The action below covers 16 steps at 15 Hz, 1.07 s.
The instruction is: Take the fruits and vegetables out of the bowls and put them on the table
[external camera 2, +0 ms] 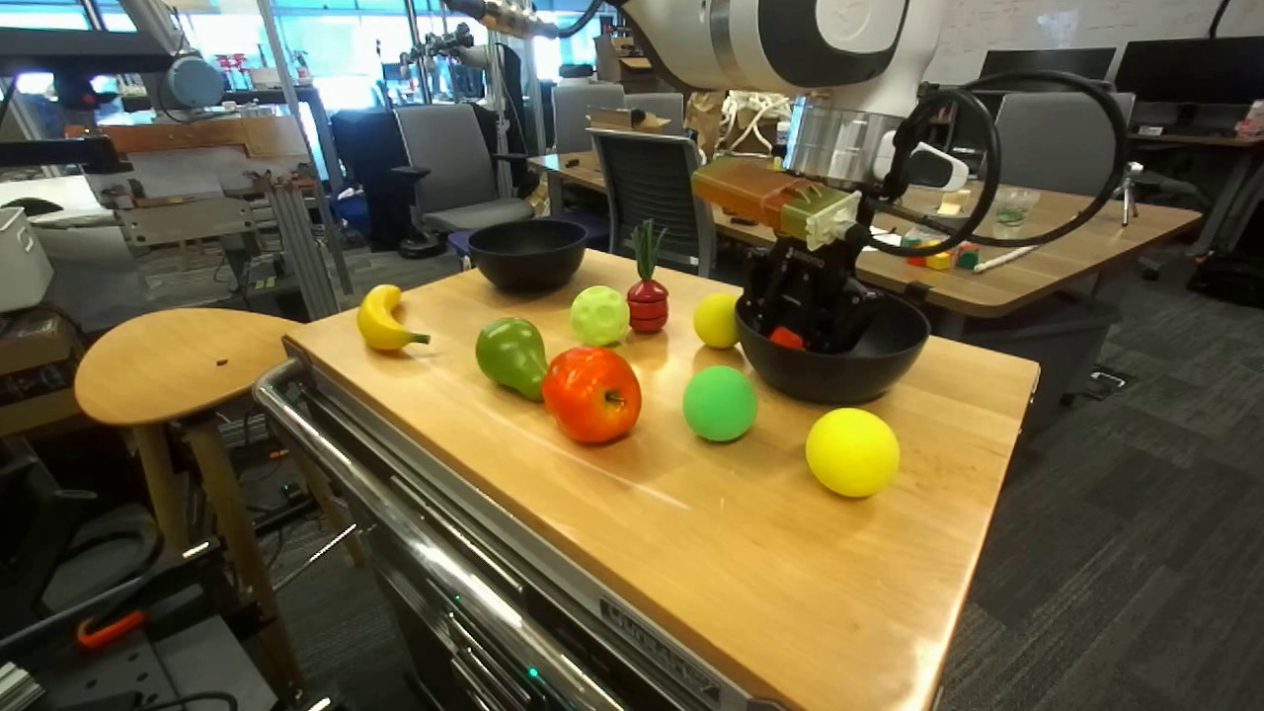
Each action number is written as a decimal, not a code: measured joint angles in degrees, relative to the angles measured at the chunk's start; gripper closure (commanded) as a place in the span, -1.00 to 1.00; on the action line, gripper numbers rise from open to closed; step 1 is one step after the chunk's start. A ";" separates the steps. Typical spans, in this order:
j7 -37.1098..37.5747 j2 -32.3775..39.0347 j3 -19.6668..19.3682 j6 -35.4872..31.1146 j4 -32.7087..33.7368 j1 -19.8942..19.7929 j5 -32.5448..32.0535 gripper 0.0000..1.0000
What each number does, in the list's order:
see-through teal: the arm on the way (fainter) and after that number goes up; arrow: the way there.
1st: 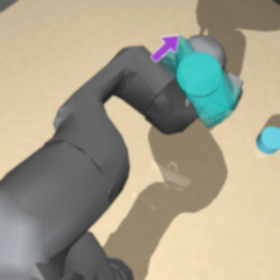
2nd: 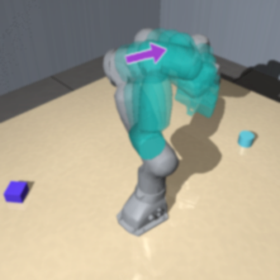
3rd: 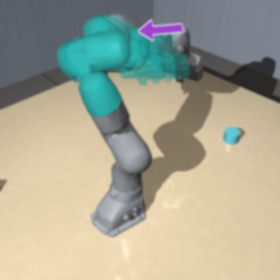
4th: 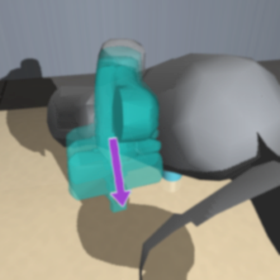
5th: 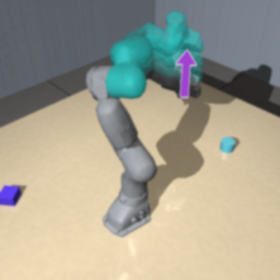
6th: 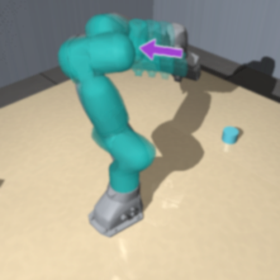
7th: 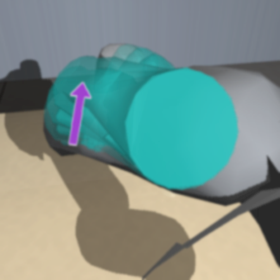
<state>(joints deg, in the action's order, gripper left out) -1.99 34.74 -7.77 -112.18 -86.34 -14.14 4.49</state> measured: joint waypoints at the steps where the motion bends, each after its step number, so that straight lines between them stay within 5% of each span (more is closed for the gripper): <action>1: -0.25 -0.04 0.00 1.17 0.62 0.00 -0.24 0.48; 9: -17.98 -11.04 1.38 6.03 0.21 0.01 -6.29 0.48; 16: -37.05 -21.00 4.19 -0.18 -14.64 -0.11 3.49 0.48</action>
<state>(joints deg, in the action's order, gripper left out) -39.04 13.74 -3.58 -112.36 -100.98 -14.25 7.98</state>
